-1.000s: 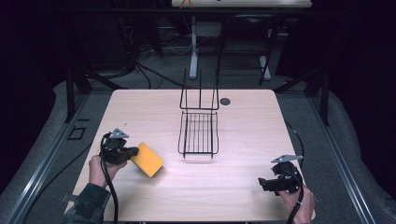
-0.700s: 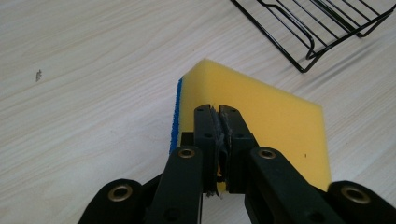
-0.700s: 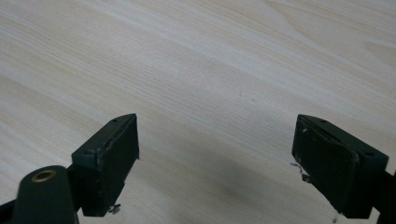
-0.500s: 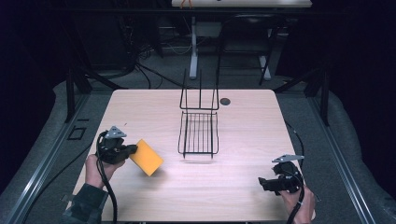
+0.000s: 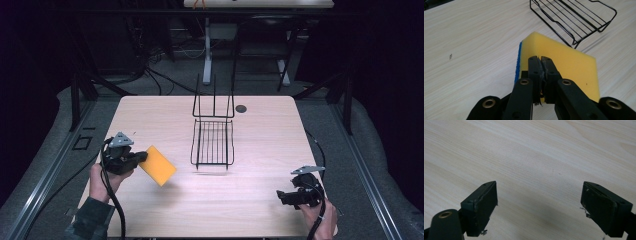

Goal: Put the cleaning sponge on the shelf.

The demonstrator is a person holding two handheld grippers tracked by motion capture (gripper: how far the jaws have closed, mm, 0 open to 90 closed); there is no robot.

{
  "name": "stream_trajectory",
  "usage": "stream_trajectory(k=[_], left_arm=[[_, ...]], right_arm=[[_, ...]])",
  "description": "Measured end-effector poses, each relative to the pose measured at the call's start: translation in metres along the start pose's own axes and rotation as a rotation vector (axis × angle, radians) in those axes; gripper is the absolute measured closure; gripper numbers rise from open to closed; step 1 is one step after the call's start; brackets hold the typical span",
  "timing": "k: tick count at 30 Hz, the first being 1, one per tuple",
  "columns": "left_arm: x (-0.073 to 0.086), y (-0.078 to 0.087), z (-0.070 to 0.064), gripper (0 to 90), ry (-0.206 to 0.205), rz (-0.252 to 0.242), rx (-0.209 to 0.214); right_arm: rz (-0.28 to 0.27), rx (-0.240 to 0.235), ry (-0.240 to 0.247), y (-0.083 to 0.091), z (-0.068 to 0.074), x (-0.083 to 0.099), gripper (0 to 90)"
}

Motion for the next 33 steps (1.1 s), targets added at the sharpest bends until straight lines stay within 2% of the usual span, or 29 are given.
stream_trajectory(k=[4,7,13,20,28,33], left_arm=[[-0.004,0.005,-0.001,87.2,0.000,-0.019,0.002],[-0.006,0.007,-0.003,87.2,0.001,-0.025,0.019],[-0.011,0.010,-0.006,87.2,-0.015,-0.034,0.022],[-0.018,0.018,-0.007,87.2,-0.019,-0.065,0.027],[-0.030,0.021,-0.012,87.1,-0.018,-0.099,0.061],[-0.034,0.023,-0.013,87.1,-0.013,-0.120,0.072]], right_arm=[[0.002,0.002,0.005,0.000,0.000,0.000,13.6],[0.006,0.007,0.012,-0.001,0.000,0.000,13.6],[0.004,0.006,0.009,-0.001,0.001,0.000,13.7],[0.028,-0.006,0.012,-0.003,0.002,0.000,13.5],[0.016,0.003,0.016,-0.003,0.002,0.000,13.5],[0.037,-0.005,0.020,-0.005,0.002,0.001,13.5]])
Point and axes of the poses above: each handheld gripper's, and its own axes: y roughly backward along the jaws, x roughly out of its underside, z roughly to its left, the point moved 2 cm from there along -y, roughly forward along the jaws, and after that the axes turned 5 degrees about -z, right-handed, at the moved point
